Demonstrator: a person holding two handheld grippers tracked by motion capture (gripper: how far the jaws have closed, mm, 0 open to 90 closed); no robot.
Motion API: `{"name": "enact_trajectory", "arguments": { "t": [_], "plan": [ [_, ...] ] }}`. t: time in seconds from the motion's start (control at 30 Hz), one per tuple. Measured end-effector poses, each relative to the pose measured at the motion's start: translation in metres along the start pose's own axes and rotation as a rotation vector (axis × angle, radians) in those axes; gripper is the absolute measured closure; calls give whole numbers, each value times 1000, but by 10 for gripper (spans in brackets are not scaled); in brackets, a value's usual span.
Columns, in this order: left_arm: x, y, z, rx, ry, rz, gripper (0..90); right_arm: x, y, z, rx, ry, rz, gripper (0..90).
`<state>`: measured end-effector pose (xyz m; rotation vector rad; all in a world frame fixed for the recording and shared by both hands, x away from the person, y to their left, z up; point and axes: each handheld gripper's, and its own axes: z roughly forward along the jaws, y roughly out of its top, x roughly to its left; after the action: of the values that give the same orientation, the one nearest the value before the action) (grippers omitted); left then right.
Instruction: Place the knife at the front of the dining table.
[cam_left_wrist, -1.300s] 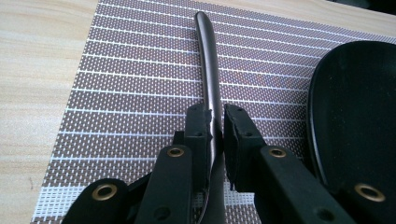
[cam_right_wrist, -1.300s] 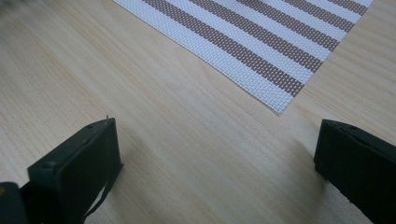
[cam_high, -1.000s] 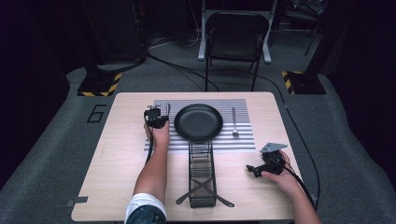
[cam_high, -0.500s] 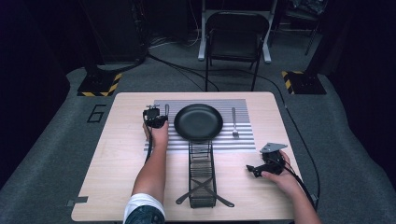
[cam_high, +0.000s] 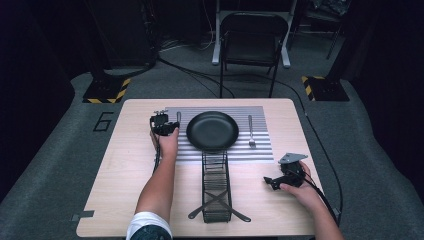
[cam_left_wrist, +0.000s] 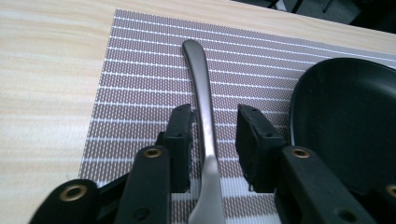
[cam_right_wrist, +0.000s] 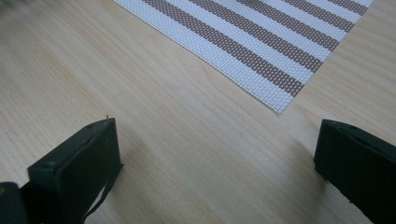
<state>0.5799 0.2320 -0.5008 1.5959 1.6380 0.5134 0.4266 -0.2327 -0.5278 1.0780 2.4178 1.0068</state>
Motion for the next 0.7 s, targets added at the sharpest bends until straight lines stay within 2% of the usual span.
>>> {"name": "enact_trajectory", "arguments": {
  "t": [0.23,0.47,0.7],
  "plan": [
    [-2,-5,-22,16,-46,16,576,-1,0,0,-1,0,-8,0],
    [-4,-8,-55,11,-98,112,537,-1,0,0,-1,0,-6,0],
    [0,-18,-89,-2,-156,173,508,0,0,0,-1,0,-6,0]
  ]
}}
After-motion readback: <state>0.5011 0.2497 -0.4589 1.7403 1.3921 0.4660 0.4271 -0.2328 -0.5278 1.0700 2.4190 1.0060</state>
